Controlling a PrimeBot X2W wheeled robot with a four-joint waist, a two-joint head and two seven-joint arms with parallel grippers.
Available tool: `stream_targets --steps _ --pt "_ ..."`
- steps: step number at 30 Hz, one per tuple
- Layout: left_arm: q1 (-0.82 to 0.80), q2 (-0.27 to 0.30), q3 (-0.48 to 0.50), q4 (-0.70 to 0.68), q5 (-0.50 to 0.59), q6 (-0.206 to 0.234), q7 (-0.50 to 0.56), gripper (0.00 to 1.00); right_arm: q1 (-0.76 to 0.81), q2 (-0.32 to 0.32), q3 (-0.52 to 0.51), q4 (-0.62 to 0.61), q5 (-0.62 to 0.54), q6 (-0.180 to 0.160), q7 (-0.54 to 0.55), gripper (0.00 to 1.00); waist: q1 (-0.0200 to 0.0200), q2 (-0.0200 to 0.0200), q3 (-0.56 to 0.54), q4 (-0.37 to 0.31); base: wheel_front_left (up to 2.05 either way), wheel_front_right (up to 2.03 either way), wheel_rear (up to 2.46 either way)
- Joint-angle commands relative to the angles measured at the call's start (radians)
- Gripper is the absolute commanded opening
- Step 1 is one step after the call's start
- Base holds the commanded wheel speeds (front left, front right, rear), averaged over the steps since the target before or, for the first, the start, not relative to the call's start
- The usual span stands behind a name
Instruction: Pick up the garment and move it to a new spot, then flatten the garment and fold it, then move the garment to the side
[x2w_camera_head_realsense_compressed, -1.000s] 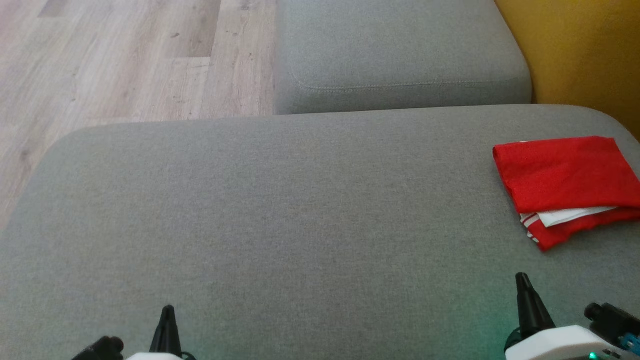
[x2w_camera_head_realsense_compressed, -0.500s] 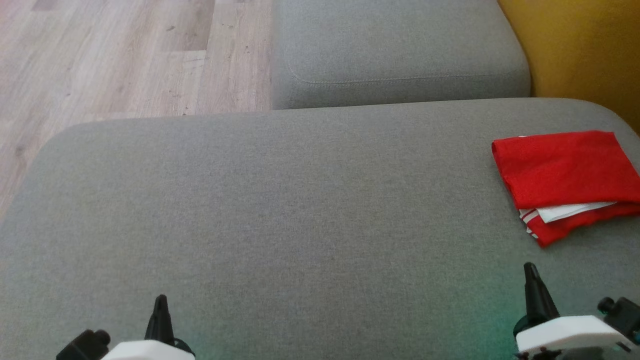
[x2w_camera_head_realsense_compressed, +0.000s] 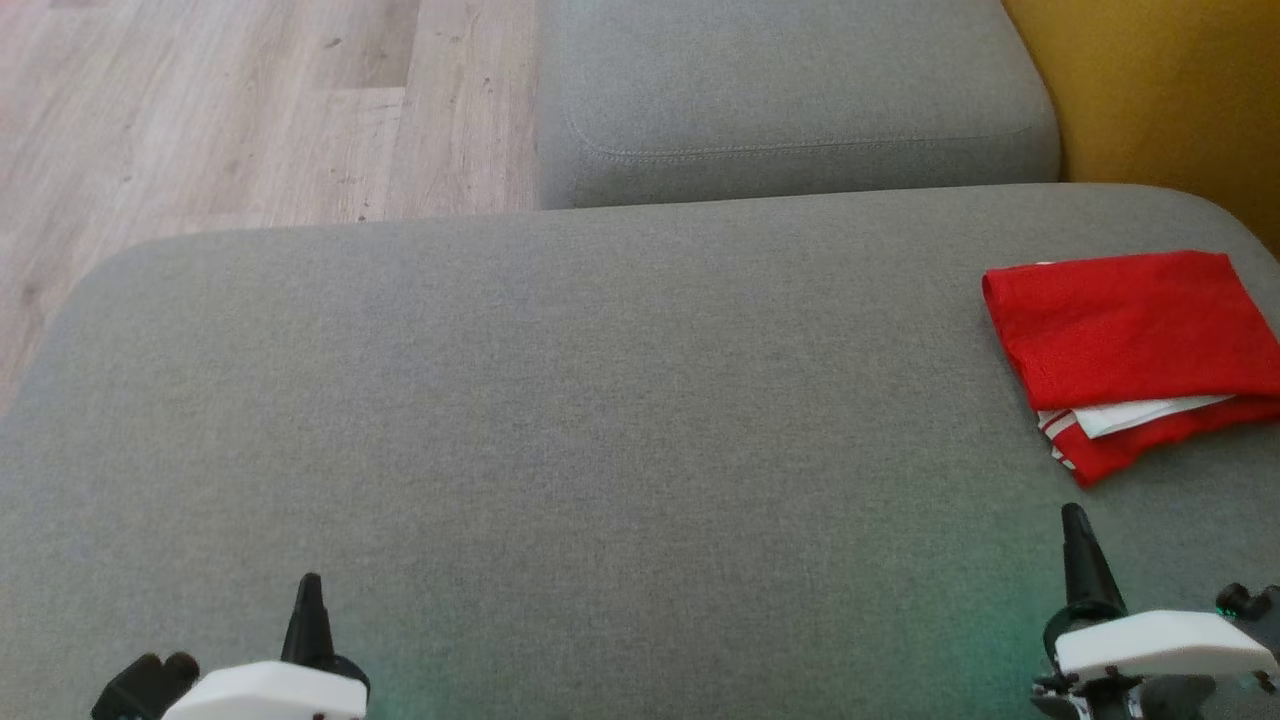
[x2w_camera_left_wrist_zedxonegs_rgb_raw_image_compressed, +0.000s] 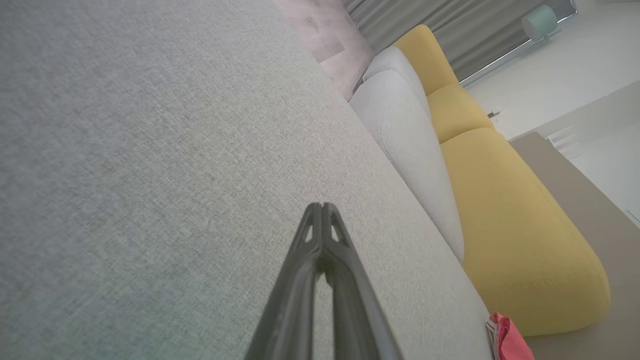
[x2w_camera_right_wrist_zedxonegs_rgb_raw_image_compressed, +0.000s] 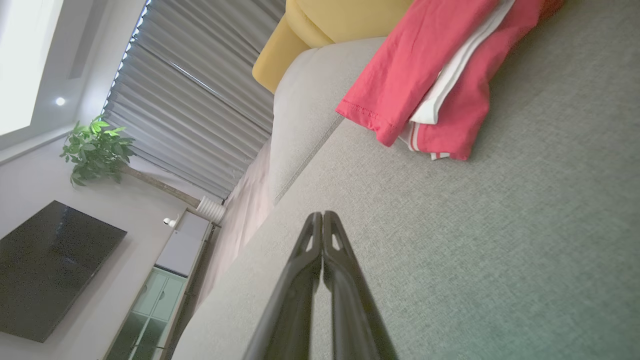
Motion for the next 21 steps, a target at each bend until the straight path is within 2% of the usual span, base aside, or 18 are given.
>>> stream_targets --steps 1,21 --pt "-0.061 -0.001 0.038 -0.025 -0.014 -0.007 0.003 0.00 -0.054 -0.005 0.003 -0.030 0.023 0.004 0.004 0.00 -0.0001 0.0000 0.001 0.000 0.00 0.00 0.00" --pt "-0.098 -0.043 0.140 -0.020 -0.162 -0.069 0.060 0.00 -0.101 -0.006 -0.021 -0.027 0.252 0.005 0.039 0.00 -0.0001 0.0000 0.024 -0.009 0.00 0.00 0.00"
